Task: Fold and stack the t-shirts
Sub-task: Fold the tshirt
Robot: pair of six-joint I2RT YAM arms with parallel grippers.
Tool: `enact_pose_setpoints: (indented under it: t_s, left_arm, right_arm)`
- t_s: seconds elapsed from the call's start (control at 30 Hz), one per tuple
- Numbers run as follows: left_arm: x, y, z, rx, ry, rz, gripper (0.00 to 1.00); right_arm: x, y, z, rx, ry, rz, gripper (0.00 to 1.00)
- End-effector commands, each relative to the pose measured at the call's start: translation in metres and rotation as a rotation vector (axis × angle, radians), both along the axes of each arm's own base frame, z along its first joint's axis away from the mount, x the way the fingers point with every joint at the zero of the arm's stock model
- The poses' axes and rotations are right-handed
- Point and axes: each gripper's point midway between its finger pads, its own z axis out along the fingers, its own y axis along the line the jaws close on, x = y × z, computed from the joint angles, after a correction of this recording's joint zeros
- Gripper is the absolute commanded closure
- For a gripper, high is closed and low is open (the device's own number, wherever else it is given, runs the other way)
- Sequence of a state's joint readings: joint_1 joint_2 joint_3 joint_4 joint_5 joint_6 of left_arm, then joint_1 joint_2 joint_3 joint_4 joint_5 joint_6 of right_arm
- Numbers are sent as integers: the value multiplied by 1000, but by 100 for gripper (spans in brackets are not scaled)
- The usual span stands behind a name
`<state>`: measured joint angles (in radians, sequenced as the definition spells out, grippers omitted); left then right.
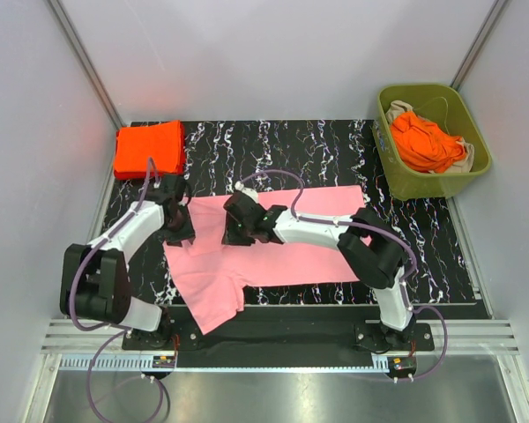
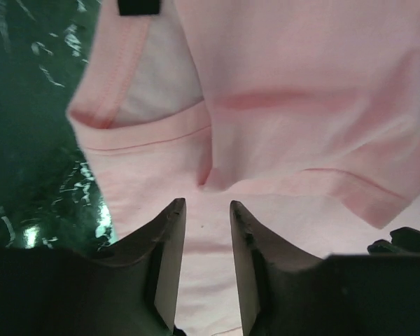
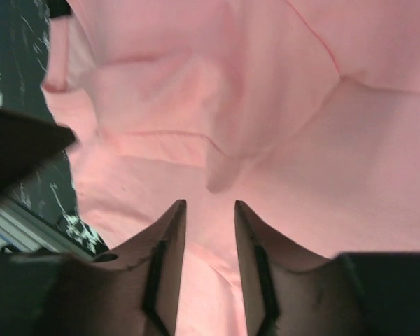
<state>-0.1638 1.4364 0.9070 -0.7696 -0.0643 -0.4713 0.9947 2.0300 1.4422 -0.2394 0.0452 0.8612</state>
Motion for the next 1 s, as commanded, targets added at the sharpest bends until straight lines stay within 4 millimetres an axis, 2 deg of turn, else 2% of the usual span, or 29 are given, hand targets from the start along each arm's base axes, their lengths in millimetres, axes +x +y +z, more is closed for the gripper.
enact_pose_setpoints:
  t_s: [0.0,0.07,0.1,0.13,0.23,0.27,0.3,0.37,0.43,0.6,0.73,0.77,0.97]
  left_arm:
    - [49,10,57,60,-194,22,62]
    - [65,6,58,53,-199,15,62]
    - [78,4,65,48,-221,16,62]
    - [84,3,63,52,-222,15,62]
    - [103,0,47,59,-184,12,63]
    - [107,0,34,63,-148,10,64]
    - [114,-2,32,63,-144,5,65]
    - [122,-1,18,78,-109,6,66]
    - [125,3,10,106,-93,18,66]
    - [131,17,-18,157,-30,58,66]
    - [143,24,-29,153,-9,71,66]
    - [152,23,-25,149,-25,58,66]
    - [177,25,-15,172,-69,45,66]
  right_arm:
    - [-3,-14,43,35,-71,45,57]
    - [13,-28,49,31,-88,25,56]
    - [19,-35,48,23,-87,16,56]
    - [33,-47,45,14,-80,-6,57]
    - [54,-70,34,-24,-66,-44,58]
    - [68,-85,31,-39,-55,-85,59]
    - [76,-93,24,-54,-45,-108,60]
    - [93,-114,13,-92,-26,-153,62]
    - [107,-126,4,-144,-38,-182,62]
    - [136,-170,-17,-254,-20,-289,63]
    - [148,-193,-30,-294,2,-338,64]
    - [151,-195,-31,-296,2,-341,64]
    - [167,-207,-43,-343,-9,-352,64]
